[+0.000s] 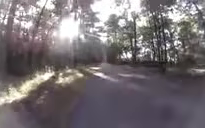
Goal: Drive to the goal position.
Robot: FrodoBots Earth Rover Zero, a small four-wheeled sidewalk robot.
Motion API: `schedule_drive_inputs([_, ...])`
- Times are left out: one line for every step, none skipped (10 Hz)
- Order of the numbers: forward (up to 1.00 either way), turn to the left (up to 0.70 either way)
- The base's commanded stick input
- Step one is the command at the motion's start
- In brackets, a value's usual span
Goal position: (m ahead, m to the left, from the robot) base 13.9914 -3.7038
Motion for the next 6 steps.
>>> schedule_drive_inputs([0.70,-0.01])
schedule_drive_inputs([0.70,-0.01])
schedule_drive_inputs([0.70,-0.01])
schedule_drive_inputs([0.70,-0.01])
schedule_drive_inputs([0.70,-0.01])
schedule_drive_inputs([0.70,-0.01])
